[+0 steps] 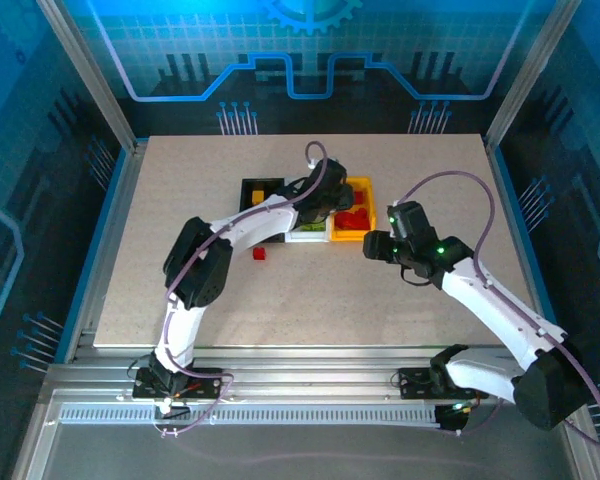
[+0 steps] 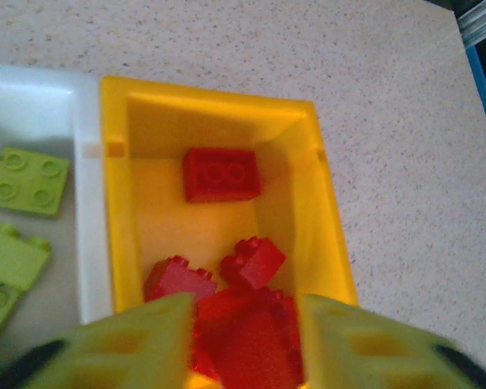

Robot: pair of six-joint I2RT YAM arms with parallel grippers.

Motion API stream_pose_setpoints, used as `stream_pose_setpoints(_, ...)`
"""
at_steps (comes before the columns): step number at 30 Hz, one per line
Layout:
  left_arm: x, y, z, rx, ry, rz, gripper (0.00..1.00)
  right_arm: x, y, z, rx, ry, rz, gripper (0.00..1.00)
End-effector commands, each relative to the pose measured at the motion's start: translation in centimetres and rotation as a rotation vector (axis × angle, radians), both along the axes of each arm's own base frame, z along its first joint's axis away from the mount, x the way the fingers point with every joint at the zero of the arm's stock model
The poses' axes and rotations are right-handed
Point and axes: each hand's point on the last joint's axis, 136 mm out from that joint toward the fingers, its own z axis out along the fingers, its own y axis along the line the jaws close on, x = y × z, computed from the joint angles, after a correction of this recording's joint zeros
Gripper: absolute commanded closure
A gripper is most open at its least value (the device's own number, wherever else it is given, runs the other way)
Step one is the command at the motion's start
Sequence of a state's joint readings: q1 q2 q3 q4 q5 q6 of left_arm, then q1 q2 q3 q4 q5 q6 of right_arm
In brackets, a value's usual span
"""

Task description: Sort the legos into containers by color

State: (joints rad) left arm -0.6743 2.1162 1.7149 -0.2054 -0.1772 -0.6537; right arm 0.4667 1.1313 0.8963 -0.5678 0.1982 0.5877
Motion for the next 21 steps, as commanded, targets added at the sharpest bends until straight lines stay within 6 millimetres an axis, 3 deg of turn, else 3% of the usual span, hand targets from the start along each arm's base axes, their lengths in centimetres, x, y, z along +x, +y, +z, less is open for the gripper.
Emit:
stream_pose_setpoints(1,0.3,-1.1,0.7,-0.025,0.004,-0.029,0.44,-0.2,-0.3,-0.1,0.018,0.010,-0.014,0.33)
stream_pose_setpoints(6,-0.6,0.2,3.3,-0.035,-0.043,-0.014,0.31,-0.2,-0.2,-0.2,0.019,0.011,-0.006,0.32)
stream_pose_setpoints(9,-2.5,2.0,4.6,-0.023,-0.056,-0.011,0.24,-0.1,0.2,-0.2,0.029,0.011,0.011,0.31)
stream_pose_setpoints(16,-9.8,8.9,1.0,0.083,0.065,-0.005,0.01,0.3,1.0,-0.5,0.049,0.014,0.034,0.27)
stream_pose_setpoints(21,-14.7,13.8,-1.8,0.204,0.154,-0.010,0.01,0.6,1.5,-0.9,0.054,0.021,0.036,0.26)
